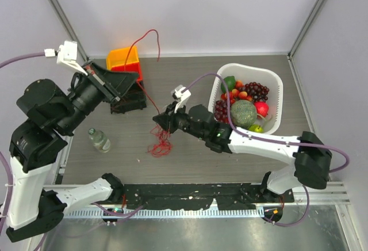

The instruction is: Untangle the cables

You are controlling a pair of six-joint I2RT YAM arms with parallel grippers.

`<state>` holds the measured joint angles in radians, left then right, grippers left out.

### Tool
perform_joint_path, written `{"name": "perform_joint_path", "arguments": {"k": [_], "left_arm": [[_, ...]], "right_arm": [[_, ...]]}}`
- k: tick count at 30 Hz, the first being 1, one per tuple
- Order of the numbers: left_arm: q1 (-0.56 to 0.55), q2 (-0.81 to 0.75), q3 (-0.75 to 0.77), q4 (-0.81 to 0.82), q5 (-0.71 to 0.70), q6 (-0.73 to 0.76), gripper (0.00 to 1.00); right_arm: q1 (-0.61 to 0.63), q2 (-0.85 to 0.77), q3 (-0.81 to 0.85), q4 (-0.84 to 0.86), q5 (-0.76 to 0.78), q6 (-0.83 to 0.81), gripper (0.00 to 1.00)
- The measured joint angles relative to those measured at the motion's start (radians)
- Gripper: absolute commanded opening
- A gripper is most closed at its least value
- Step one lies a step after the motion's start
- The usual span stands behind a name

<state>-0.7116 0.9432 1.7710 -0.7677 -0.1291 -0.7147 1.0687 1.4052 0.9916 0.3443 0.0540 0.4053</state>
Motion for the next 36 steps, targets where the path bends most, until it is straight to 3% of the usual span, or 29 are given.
{"name": "perform_joint_path", "arguments": {"k": [8,14,16,19,26,31,36], "left_arm": [[0.000,0.123,0.242,0.113,0.094,-0.046,0.00],[0.000,0.163,0.446,0.165,0.111,-0.034,0.00],[0.000,0.149,0.466,0.190,0.104,-0.028,0.00],[0.000,0.125,0.457,0.215,0.093,-0.012,0.00],[0.000,0.095,0.291,0.230,0.060,-0.005,0.00],[0.000,0.074,0.156,0.198,0.029,-0.005,0.00],[0.000,0.064,0.103,0.181,0.008,-0.007,0.00]], "right_arm": [[0.038,0.210,-0.035,0.053,0.148,-0.048,0.17],[0.030,0.251,-0.151,0.046,0.230,-0.029,0.15],[0.021,0.251,-0.179,0.046,0.239,-0.018,0.22],[0.014,0.220,-0.227,0.032,0.231,-0.010,0.29],[0.009,-0.043,-0.236,-0.124,0.244,-0.031,0.62],[0.009,-0.244,-0.148,-0.326,0.294,-0.112,0.67],[0.002,-0.286,0.027,-0.489,0.421,-0.190,0.70]]}}
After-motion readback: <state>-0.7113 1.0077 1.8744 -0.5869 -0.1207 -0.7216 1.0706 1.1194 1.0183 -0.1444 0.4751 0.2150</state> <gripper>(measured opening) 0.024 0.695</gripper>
